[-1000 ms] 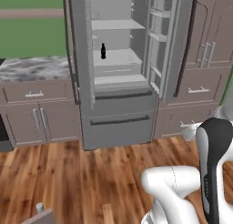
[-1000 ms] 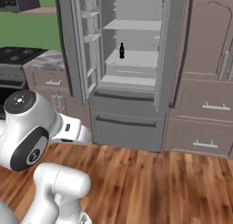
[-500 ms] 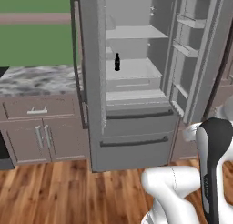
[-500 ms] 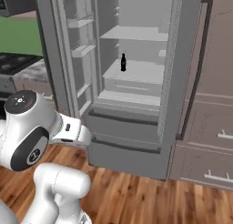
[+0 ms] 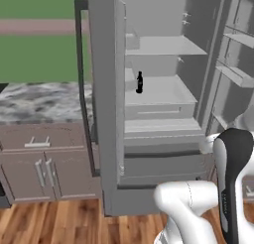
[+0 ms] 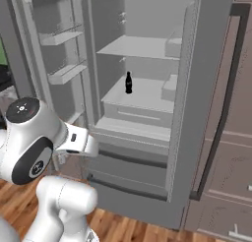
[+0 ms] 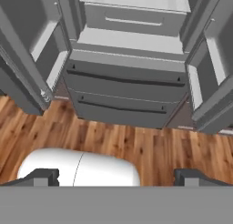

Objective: Open the fridge, grab two sodas, and place both sodas inside the bowl with ice on the dining counter.

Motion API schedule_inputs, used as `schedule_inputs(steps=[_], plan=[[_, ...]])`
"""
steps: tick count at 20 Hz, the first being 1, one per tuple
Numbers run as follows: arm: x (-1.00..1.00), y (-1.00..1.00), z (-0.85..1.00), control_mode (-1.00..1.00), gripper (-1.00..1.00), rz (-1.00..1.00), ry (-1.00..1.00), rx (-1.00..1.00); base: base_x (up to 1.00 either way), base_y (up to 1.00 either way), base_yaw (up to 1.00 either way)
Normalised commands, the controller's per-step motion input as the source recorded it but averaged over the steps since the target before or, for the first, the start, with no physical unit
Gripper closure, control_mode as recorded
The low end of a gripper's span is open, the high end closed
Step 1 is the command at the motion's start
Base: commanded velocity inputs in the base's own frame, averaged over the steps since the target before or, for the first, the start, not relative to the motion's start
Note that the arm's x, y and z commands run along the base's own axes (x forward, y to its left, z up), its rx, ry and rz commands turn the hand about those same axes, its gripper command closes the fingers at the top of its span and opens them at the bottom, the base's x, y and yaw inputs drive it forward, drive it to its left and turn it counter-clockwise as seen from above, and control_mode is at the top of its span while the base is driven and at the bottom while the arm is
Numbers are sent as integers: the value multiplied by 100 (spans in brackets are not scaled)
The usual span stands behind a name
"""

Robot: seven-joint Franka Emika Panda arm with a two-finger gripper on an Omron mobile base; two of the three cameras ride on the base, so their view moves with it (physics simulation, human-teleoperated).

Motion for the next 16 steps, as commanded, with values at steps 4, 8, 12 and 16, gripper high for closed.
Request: schedule_inputs(steps=[4,8,12,16], plan=[[0,0,0,100,-100,0,0,0,68,-39,3],[0,0,0,100,-100,0,0,0,47,-16,-9],[0,0,0,100,-100,0,0,0,52,-9,-17],[0,0,0,100,-100,0,0,0,47,-1,-24]])
